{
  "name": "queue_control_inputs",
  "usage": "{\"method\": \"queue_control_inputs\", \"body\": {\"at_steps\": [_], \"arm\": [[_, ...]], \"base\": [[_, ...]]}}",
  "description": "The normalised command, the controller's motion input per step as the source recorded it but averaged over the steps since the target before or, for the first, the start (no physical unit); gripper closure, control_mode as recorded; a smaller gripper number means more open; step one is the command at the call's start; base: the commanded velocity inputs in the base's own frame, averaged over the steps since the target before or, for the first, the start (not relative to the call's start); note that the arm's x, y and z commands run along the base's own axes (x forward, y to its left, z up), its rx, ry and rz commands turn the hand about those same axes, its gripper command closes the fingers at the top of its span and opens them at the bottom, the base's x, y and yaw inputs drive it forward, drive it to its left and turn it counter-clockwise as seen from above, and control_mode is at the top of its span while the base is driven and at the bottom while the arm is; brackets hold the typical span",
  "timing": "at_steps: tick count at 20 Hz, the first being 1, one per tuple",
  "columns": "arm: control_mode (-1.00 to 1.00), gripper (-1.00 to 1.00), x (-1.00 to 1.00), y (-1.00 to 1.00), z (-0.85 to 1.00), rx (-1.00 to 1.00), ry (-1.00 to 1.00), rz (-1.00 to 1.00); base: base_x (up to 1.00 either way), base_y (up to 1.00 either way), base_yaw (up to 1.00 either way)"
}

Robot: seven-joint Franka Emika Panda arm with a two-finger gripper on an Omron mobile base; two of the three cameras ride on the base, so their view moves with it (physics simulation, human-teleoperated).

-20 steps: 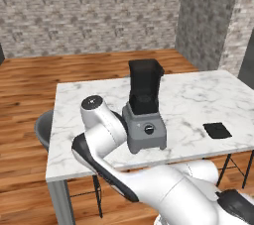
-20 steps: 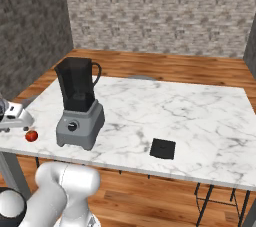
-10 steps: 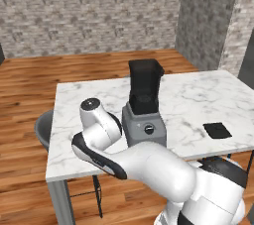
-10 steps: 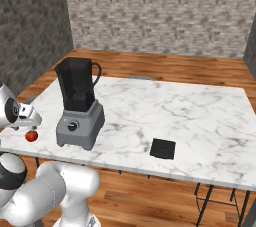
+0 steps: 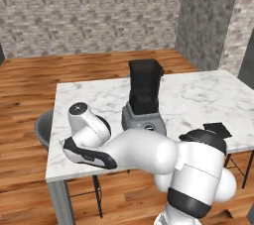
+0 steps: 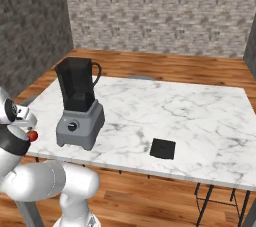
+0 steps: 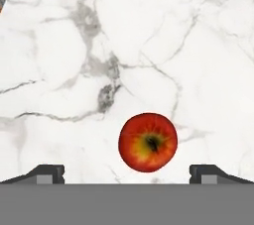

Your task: Open the blender lid, put the apple in the blender, close the lid, and start the blender.

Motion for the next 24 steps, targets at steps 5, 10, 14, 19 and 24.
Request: {"method": "queue_control_inputs", "body": {"at_steps": [5, 10, 14, 19, 24], "arm": [[-1.00, -1.00, 0.00, -0.17, -0.03, 0.07, 0.00, 0.00], [-1.00, -1.00, 0.00, -0.29, 0.00, 0.04, 0.00, 0.00], [-1.00, -1.00, 0.00, -0.33, -0.09, 0.03, 0.00, 0.00], [-1.00, -1.00, 0.00, -0.07, -0.25, 0.01, 0.00, 0.00], [-1.00, -1.00, 0.00, 0.00, -0.18, 0.00, 0.00, 0.00]], "base": [[0.00, 0.00, 0.00], [0.00, 0.00, 0.00], [0.00, 0.00, 0.00], [0.00, 0.00, 0.00], [0.00, 0.00, 0.00]]}}
